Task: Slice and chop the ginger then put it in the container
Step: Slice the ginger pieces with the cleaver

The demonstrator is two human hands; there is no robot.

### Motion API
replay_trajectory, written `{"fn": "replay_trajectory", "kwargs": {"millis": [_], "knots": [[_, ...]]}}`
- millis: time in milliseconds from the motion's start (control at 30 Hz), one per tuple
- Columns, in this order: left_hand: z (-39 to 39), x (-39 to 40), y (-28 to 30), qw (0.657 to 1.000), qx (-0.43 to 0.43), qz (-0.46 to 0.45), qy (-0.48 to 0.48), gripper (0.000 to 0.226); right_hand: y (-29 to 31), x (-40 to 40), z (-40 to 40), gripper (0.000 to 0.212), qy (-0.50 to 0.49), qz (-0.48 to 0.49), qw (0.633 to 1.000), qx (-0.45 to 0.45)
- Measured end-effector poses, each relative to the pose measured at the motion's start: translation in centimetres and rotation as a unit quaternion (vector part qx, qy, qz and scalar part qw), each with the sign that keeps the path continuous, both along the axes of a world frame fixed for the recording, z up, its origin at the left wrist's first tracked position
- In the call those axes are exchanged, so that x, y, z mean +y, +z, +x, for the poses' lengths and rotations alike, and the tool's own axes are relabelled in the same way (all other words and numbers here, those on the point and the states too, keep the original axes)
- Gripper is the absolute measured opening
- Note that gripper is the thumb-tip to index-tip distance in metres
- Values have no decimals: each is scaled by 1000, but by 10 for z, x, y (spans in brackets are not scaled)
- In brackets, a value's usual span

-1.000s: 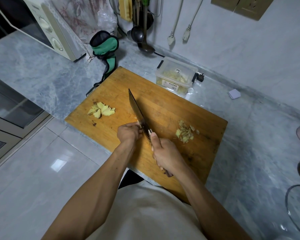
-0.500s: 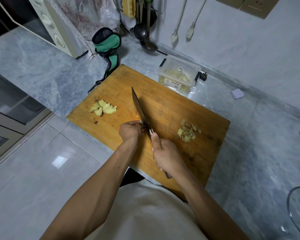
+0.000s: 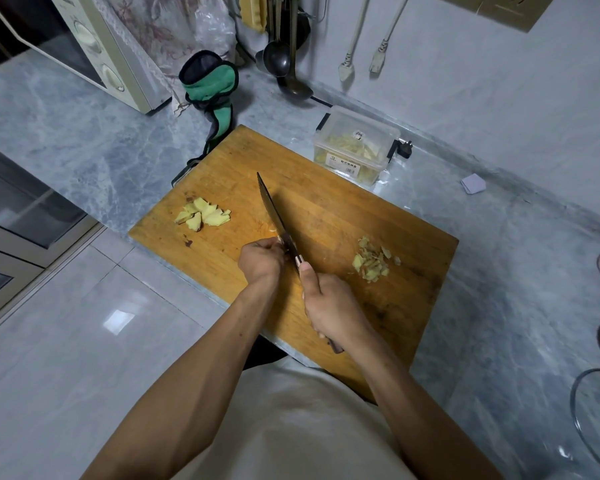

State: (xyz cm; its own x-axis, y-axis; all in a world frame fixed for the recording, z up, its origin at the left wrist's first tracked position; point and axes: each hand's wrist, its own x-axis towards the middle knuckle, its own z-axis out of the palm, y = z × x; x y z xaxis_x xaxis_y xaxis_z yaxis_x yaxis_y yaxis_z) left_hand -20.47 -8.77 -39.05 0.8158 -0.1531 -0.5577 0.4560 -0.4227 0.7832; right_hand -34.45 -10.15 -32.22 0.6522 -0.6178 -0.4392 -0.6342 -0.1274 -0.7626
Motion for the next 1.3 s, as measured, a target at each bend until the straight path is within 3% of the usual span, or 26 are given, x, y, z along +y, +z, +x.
{"fn": "replay_trajectory", "kwargs": {"millis": [233,433,800,1300], "knots": [[5,0,-3,999,-10,12,-39,18,-4,-7,5,66,-8,19,1000,5],[7,-1,-6,1000,28,-5,-7,28,-8,-5,0,62,-37,56,998,-7],[9,2,-12,996,79,-35,21,25,-1,0,-7,64,-11,30,999,-25],[5,2,-7,995,78,-49,37,24,-2,6,-5,69,-12,3,1000,-10]]}}
